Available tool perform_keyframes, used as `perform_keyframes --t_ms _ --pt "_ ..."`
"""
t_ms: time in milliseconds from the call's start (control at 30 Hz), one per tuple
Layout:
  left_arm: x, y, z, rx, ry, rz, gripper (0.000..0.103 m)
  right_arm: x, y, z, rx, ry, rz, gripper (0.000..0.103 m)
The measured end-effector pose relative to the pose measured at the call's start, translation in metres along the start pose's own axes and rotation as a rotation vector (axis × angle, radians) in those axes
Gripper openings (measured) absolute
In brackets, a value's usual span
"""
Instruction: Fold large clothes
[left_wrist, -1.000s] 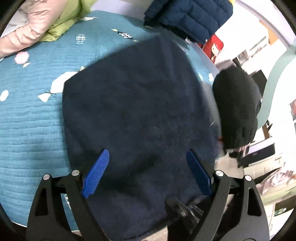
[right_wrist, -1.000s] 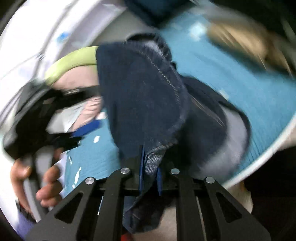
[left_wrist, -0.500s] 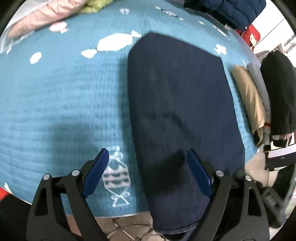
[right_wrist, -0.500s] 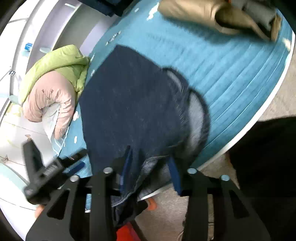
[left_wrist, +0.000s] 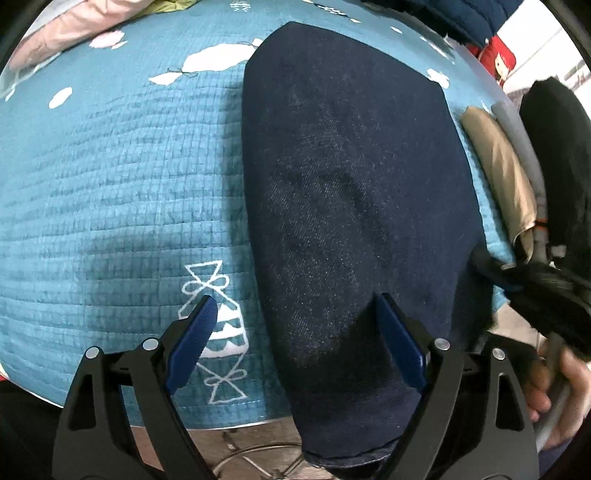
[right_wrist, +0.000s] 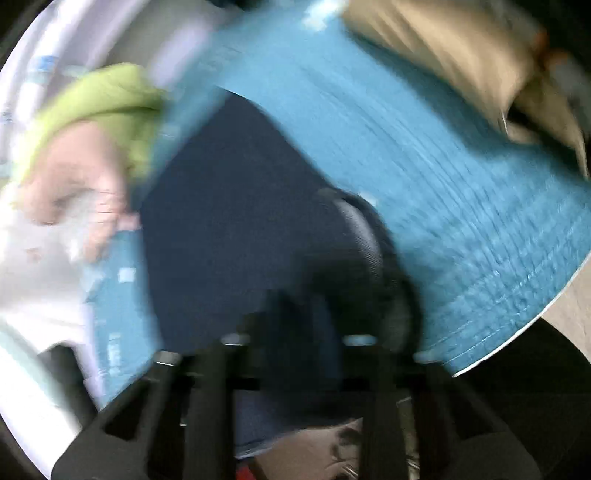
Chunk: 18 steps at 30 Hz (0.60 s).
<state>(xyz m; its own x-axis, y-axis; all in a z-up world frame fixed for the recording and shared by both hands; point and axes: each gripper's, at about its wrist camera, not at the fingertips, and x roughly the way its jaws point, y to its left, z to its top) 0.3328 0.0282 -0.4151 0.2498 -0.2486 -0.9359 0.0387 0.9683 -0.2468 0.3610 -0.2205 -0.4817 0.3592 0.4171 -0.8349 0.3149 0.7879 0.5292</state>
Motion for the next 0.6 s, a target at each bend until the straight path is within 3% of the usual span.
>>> perform_keyframes --t_ms 100,133,167,200,267,333,600 --pt "0.005 0.0 0.002 -0.017 0.013 -0.002 0.087 -0.001 -0.013 0.004 0.045 0.025 0.063 0.001" --pt "0.005 0.001 0.002 -0.023 0.015 -0.009 0.087 -0.007 -0.014 0.005 0.054 0.035 0.083 0.005" --pt "0.004 0.002 0.002 -0.027 0.016 -0.015 0.087 -0.017 -0.018 0.005 0.066 0.035 0.115 0.015" --pt "0.004 0.003 0.001 -0.026 0.021 -0.024 0.087 -0.032 -0.024 0.005 0.077 0.014 0.139 0.04" --pt "0.003 0.005 0.001 -0.024 0.027 -0.026 0.087 -0.048 -0.033 0.003 0.082 -0.018 0.125 0.069" --pt "0.003 0.005 0.0 -0.025 0.028 -0.017 0.087 -0.059 -0.047 -0.001 0.086 -0.039 0.113 0.069" --pt "0.002 -0.002 0.0 -0.022 0.033 -0.003 0.087 -0.026 -0.079 -0.014 0.216 0.07 0.185 0.069"
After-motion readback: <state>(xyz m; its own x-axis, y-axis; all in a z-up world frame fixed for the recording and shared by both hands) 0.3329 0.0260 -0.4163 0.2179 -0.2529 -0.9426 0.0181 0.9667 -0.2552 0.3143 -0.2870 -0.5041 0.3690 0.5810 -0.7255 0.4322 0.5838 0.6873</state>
